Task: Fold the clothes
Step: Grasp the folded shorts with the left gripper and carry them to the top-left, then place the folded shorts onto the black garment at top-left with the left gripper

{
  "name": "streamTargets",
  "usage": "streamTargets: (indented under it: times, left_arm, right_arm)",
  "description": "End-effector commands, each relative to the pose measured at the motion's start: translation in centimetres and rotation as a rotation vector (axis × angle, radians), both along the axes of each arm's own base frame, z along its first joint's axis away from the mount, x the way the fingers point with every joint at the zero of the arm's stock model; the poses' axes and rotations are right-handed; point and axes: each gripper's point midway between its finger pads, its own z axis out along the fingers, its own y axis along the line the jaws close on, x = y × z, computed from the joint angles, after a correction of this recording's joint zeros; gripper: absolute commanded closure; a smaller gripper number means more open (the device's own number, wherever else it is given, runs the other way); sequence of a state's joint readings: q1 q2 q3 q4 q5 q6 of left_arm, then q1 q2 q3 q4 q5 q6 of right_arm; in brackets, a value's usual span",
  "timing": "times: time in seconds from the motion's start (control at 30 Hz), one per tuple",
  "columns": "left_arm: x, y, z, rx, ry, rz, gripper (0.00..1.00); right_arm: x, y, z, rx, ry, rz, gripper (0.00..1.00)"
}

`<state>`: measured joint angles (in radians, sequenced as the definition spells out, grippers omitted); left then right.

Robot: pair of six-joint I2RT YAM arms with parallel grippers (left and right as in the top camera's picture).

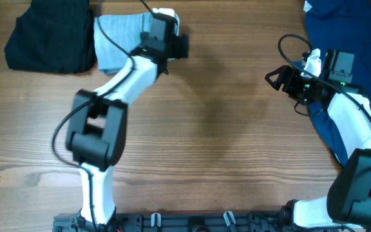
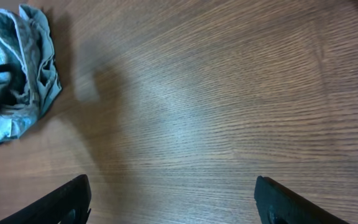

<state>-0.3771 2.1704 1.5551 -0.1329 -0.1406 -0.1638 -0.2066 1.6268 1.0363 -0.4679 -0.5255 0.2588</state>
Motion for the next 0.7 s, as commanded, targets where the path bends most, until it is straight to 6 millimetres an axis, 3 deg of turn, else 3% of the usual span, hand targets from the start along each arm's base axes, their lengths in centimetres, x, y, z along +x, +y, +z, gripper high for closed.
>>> streamTargets:
  times: [0.0,0.13,0.37,0.53,0.67]
  left_arm:
    - [0.7,-0.8,-1.5,-0.036,-0.008,0.034,0.0]
    - [1.1,-0.3,-3.4,-0.01,-0.005,0.058,0.0]
    - [1.1,3.9,-8.4,0.173,0.039,0.141,0.0]
    - [1.2,4.9,-8.8,0.187,0.05,0.148,0.0]
    - [-0.2,5.4,-10.3,0.222,0.123,0.137,0.03]
  right_arm:
    - [0.0,0.4,-0.1,-0.019,-0.007,0.026,0.15]
    - [0.1,0.6,0.0,-0.019,-0.009,0.029,0.15]
    - [0.1,0.6,0.0,-0.02,-0.011,0.03,0.15]
    - [0.2,0.5,0.0,-0.021,-0.015,0.029,0.15]
    - [0.2,0.5,0.0,-0.02,-0.014,0.029,0.15]
